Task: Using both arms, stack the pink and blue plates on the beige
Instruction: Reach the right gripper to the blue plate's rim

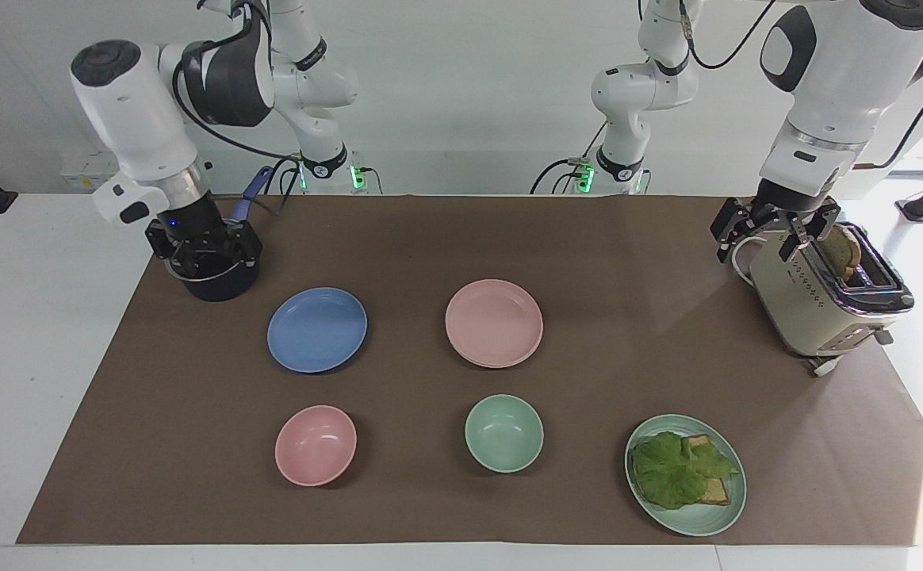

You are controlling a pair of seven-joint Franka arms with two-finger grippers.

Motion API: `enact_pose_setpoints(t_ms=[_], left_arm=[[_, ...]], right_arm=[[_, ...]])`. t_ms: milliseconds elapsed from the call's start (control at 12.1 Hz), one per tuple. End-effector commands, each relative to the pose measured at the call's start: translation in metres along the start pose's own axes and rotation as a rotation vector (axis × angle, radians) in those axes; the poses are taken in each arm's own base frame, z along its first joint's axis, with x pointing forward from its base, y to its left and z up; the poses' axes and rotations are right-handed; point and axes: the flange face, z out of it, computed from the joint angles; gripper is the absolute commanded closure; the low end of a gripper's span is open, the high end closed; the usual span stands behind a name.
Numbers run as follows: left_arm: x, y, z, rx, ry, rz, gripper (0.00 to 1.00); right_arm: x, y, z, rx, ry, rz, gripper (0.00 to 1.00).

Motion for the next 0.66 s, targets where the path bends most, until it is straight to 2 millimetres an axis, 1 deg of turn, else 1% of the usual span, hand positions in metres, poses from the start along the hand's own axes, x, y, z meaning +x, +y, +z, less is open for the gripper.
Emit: enact_pose_setpoints(t_ms=[0, 83, 166, 331, 497, 580], left_arm=[[-0.002, -0.012, 0.0, -0.008, -0.016, -0.016, 0.0], [-0.002, -0.018, 0.0, -0.006, -0.017, -0.025, 0.0], [-0.002, -0.019, 0.0, -0.006, -0.017, -0.026, 0.0], [-0.002, -0.019, 0.001, -0.006, -0.018, -0.026, 0.0], [-0.002, -0.018, 0.0, -0.006, -0.017, -0.025, 0.0], [-0.002, -0.018, 0.0, -0.006, -0.017, -0.025, 0.0]], right_arm=[[0.018, 0.002, 0.053, 0.023, 0.009, -0.024, 0.0], [0.019, 0.004, 0.076, 0.024, -0.004, -0.027, 0.0], [0.018, 0.003, 0.095, 0.024, -0.006, -0.051, 0.0], [0.003, 0.003, 0.135, 0.028, -0.029, -0.103, 0.0], [-0.013, -0.001, 0.16, 0.051, -0.073, -0.113, 0.0], [-0.018, -0.001, 0.174, 0.1, -0.073, -0.124, 0.05]])
